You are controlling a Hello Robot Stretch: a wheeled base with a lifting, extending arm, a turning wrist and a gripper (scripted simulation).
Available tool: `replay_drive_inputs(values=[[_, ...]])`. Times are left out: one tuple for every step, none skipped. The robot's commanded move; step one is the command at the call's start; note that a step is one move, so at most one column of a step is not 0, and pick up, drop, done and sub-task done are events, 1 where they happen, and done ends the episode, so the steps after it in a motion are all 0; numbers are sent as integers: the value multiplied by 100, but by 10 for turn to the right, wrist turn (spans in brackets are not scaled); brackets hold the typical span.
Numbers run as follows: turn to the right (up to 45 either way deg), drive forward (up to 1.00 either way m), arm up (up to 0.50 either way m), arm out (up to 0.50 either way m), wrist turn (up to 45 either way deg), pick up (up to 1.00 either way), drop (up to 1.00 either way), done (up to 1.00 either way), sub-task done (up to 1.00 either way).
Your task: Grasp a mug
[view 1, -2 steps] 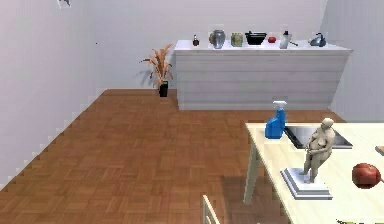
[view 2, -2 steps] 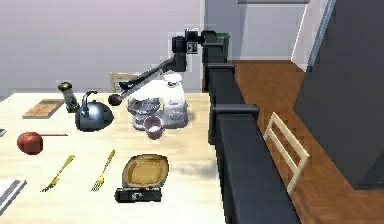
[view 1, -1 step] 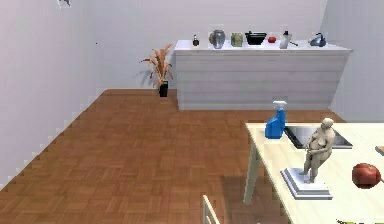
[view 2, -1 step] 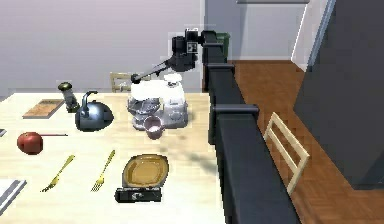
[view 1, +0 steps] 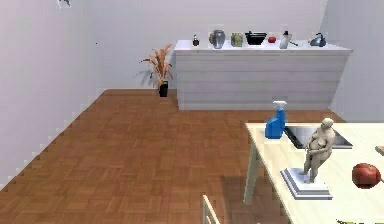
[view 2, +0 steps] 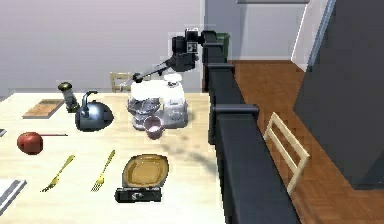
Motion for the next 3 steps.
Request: replay_drive_inputs(values=[[0,0,-26,0,0,0,0,0,0],[0,0,0,0,0,100,0,0,0],[0,0,10,0,0,0,0,0,0]])
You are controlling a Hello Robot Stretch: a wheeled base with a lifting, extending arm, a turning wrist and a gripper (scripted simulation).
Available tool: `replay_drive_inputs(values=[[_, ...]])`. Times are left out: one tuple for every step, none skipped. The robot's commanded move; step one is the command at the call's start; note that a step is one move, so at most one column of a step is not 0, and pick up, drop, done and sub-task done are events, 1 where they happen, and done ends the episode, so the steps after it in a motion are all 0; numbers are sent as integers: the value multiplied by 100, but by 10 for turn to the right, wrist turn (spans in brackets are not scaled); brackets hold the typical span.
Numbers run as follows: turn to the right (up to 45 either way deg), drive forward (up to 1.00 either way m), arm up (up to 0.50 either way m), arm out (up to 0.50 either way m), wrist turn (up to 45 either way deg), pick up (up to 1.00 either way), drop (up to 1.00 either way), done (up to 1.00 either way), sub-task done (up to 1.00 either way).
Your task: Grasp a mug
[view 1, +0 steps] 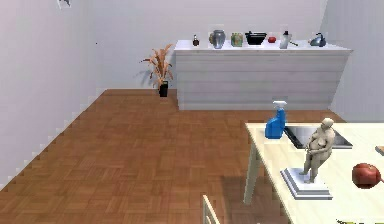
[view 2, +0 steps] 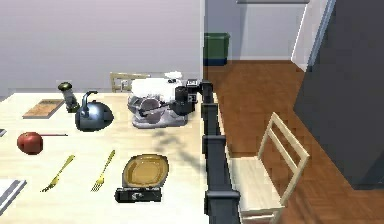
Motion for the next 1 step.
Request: replay_drive_inputs(values=[[0,0,0,0,0,0,0,100,0]])
